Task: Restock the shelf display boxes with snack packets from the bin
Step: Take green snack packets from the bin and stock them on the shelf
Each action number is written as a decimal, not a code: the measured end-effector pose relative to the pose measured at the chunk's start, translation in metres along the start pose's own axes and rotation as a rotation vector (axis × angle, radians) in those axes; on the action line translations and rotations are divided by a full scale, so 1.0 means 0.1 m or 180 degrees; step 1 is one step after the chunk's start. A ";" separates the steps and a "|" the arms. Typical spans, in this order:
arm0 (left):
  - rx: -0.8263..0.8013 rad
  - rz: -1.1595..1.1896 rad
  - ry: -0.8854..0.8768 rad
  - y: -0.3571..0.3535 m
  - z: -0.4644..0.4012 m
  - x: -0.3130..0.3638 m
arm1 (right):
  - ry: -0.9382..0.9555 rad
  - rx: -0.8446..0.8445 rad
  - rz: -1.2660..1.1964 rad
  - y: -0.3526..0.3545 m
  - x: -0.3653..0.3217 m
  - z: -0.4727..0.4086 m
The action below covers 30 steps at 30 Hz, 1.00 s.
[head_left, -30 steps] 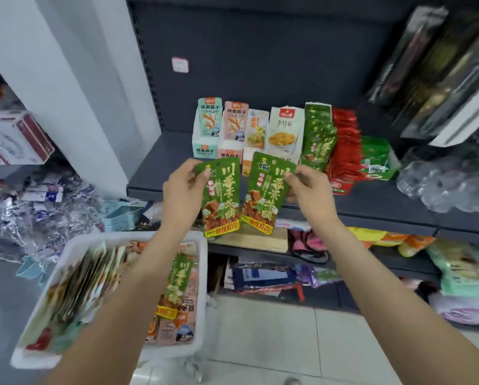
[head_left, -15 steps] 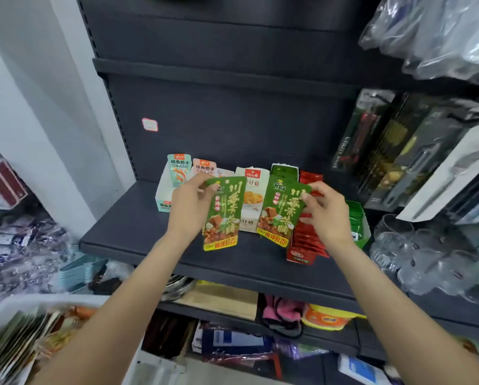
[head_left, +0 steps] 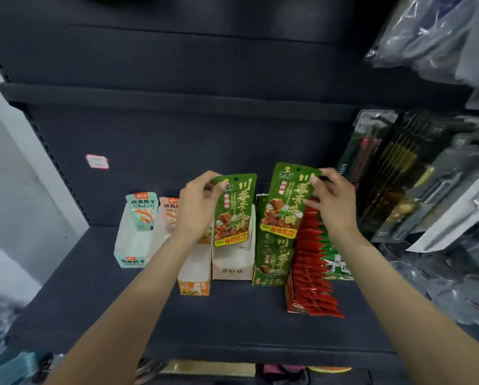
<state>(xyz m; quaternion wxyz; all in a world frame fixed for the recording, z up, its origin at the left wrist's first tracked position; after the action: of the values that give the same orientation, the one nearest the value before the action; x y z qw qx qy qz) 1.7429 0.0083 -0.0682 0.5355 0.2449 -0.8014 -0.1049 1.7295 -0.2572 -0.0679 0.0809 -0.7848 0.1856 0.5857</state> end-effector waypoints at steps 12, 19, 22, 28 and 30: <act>-0.0130 0.0393 0.0235 -0.20 -0.29 -0.30 | -0.0094 -0.0352 0.0207 -0.25 0.40 -0.32; -0.0167 0.0496 0.0279 -0.23 -0.28 -0.39 | -0.0524 -0.0818 0.0438 -0.36 0.97 -0.22; -0.0240 0.0555 0.0336 -0.28 -0.26 -0.44 | -0.0606 -0.0993 0.0907 -0.36 1.16 -0.14; -0.0398 0.0669 0.0348 -0.36 -0.24 -0.47 | -0.0493 -0.0917 0.1213 -0.30 1.15 -0.18; -0.0441 0.0646 0.0375 -0.38 -0.24 -0.48 | -0.0460 -0.1015 0.1424 -0.32 1.15 -0.18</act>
<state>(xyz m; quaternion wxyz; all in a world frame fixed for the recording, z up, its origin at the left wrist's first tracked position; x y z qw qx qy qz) 1.7901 0.0021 -0.1131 0.6051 0.1308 -0.7800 -0.0907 1.7860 -0.2572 -0.1746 -0.1618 -0.6835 0.2536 0.6652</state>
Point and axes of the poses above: each hand's wrist, its own z-axis away from the middle knuckle, its own y-axis out of the back of the hand, x = y × z, the point moved 10 cm from there along -z, towards the middle knuckle, and after that the axes turned 1 degree about x, right-handed, at the moved point
